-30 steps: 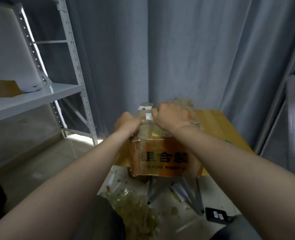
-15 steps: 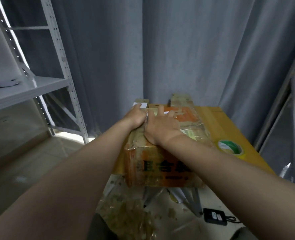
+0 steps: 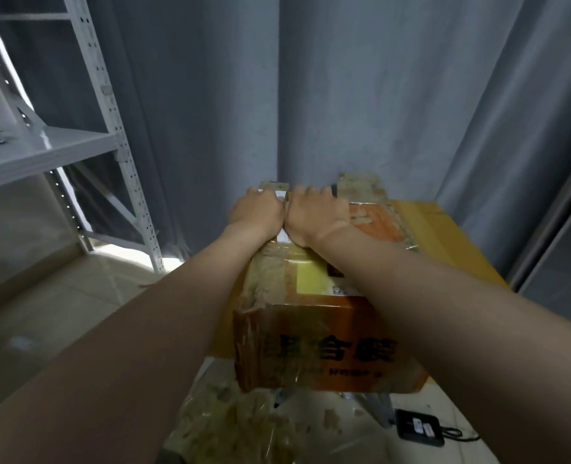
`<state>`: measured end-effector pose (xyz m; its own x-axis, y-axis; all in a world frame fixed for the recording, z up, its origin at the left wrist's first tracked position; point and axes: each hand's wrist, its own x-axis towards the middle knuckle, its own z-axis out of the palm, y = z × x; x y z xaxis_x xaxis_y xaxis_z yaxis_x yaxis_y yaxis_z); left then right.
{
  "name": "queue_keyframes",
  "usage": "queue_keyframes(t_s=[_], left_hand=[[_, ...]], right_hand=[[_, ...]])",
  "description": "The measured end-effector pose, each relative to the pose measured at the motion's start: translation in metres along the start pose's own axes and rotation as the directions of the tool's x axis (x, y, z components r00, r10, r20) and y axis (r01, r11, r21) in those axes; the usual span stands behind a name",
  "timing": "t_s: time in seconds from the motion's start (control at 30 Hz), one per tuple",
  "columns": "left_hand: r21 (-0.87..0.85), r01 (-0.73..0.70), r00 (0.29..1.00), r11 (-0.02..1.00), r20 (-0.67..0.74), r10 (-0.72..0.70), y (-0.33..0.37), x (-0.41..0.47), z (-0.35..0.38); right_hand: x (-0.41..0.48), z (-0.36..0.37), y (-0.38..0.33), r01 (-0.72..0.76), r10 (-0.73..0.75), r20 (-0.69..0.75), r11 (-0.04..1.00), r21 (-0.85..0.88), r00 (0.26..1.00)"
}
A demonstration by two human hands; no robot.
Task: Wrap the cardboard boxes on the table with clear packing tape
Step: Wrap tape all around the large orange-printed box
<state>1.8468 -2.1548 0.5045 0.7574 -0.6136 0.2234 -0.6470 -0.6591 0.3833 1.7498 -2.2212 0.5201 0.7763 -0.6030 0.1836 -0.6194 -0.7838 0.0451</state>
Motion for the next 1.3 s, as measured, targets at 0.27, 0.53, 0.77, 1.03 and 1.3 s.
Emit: queue_keyframes(t_s=[0.27, 0.53, 0.77, 1.03, 1.3], left_hand=[[0.086, 0.019, 1.000, 0.996, -0.006, -0.018, 0.002, 0.011, 0.007], [0.029, 0.109, 0.993, 0.994, 0.049, -0.110, 0.000, 0.010, 0.008], [-0.050, 0.193, 0.980, 0.980, 0.067, -0.190, -0.006, 0.010, 0.007], [-0.289, 0.281, 0.959, 0.915, 0.122, -0.255, 0.002, -0.023, -0.017], [-0.445, 0.099, 0.965, 0.890, -0.176, -0.195, 0.045, -0.063, -0.117]], right_hand=[[0.043, -0.005, 0.005, -0.097, 0.089, 0.090, 0.991, 0.089, 0.992], [0.065, 0.002, 0.008, -0.254, 0.237, 0.101, 0.940, 0.228, 0.966], [0.044, -0.018, 0.043, -0.348, 0.353, 0.113, 0.936, -0.057, 0.929], [-0.017, -0.026, 0.097, -0.411, 0.389, 0.146, 0.894, 0.178, 0.910], [-0.053, -0.116, 0.099, -0.314, 0.437, -0.194, 0.833, 0.456, 0.878]])
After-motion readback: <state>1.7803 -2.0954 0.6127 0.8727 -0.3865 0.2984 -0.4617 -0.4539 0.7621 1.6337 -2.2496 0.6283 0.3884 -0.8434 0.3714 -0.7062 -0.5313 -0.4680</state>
